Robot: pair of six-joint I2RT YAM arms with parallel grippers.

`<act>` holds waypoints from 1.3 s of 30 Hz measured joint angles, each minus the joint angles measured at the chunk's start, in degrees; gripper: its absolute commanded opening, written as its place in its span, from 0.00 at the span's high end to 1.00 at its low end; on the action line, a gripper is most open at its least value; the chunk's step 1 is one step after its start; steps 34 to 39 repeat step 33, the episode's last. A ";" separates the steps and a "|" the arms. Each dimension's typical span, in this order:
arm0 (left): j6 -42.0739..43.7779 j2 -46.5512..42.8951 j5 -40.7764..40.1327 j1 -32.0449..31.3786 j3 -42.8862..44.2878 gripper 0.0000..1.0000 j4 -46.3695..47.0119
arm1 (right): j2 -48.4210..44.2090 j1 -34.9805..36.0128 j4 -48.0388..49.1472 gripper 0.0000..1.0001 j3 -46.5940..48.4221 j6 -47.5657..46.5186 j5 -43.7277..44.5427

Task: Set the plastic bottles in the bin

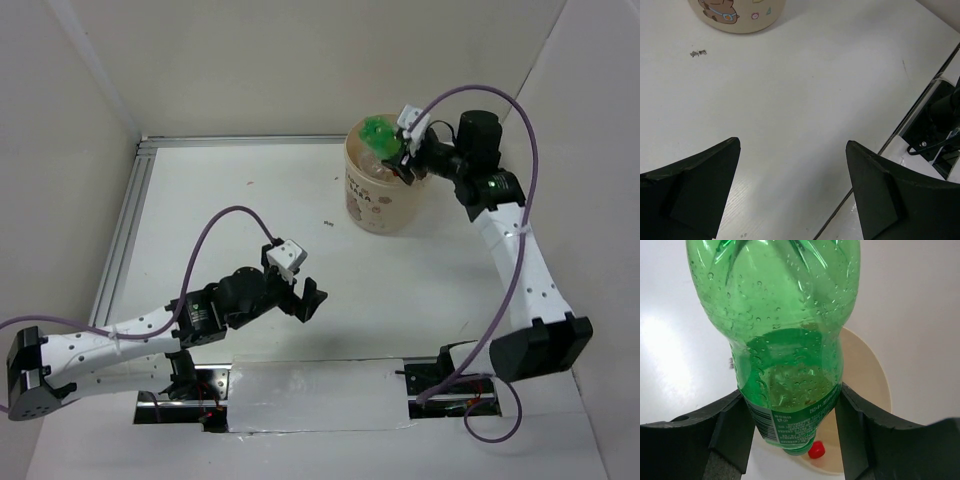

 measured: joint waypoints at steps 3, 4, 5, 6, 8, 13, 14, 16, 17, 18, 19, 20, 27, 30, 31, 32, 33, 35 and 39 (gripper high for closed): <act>-0.72 0.63 -0.90 0.00 0.00 0.01 -0.37 | 5.73 -0.02 3.74 0.42 1.46 4.52 2.69; -0.87 0.81 -1.03 0.00 0.00 0.01 -0.42 | 7.52 -0.04 4.72 0.38 1.60 5.90 3.61; -0.98 1.01 -1.25 0.00 0.00 0.01 -0.37 | 9.44 -0.28 5.40 0.31 1.70 7.41 4.52; -1.01 1.11 -1.46 0.00 0.00 0.01 -0.39 | 11.17 -0.59 5.81 0.25 1.77 8.83 5.11; -1.09 1.16 -1.86 0.00 0.00 0.01 -0.39 | 14.23 -1.33 5.86 0.05 1.81 11.30 6.12; -1.27 1.16 -2.80 0.00 0.00 0.01 -0.50 | 16.59 -5.57 4.44 0.00 3.56 16.74 5.97; -1.29 1.16 -3.06 0.00 0.00 0.01 -0.68 | 16.57 -6.71 4.02 0.00 4.55 17.79 5.62; -1.31 1.18 -3.52 0.00 0.04 0.01 -0.96 | 16.24 -8.63 3.15 0.00 6.40 20.04 5.14; -1.46 1.29 -3.80 0.00 0.17 0.01 -1.31 | 15.76 -9.44 2.71 0.00 6.84 21.03 5.07; -1.55 1.46 -4.20 0.00 0.46 0.01 -1.51 | 14.88 -10.21 1.77 0.00 7.13 22.25 5.05; -1.90 1.79 -4.63 0.00 0.90 0.01 -1.84 | 13.90 -10.62 0.87 0.00 7.13 23.23 5.16; -2.38 2.12 -5.11 0.00 1.42 0.01 -2.12 | 12.68 -10.71 -0.42 0.00 7.13 24.33 5.49; -3.48 2.84 -7.04 0.00 4.48 0.01 -2.49 | -0.96 -10.43 -5.42 0.00 1.33 30.08 12.11; -4.15 3.13 -7.34 0.04 6.05 0.01 -2.93 | -9.55 -10.43 -5.79 0.00 -5.73 31.04 15.54; -4.20 3.26 -7.41 0.11 6.62 0.01 -2.99 | -12.33 -10.43 -6.16 0.00 -7.91 31.19 16.59; -4.22 3.34 -7.39 0.31 7.19 0.01 -3.28 | -14.67 -10.43 -6.05 0.00 -9.97 31.36 17.66; -4.24 3.43 -7.39 0.57 7.85 0.01 -3.74 | -17.22 -10.43 -6.03 0.00 -12.28 31.56 18.73; -4.24 3.43 -7.39 0.57 7.85 0.01 -3.74 | -17.22 -10.43 -6.03 0.00 -12.28 31.56 18.73; -4.24 3.43 -7.39 0.57 7.85 0.01 -3.74 | -17.22 -10.43 -6.03 0.00 -12.28 31.56 18.73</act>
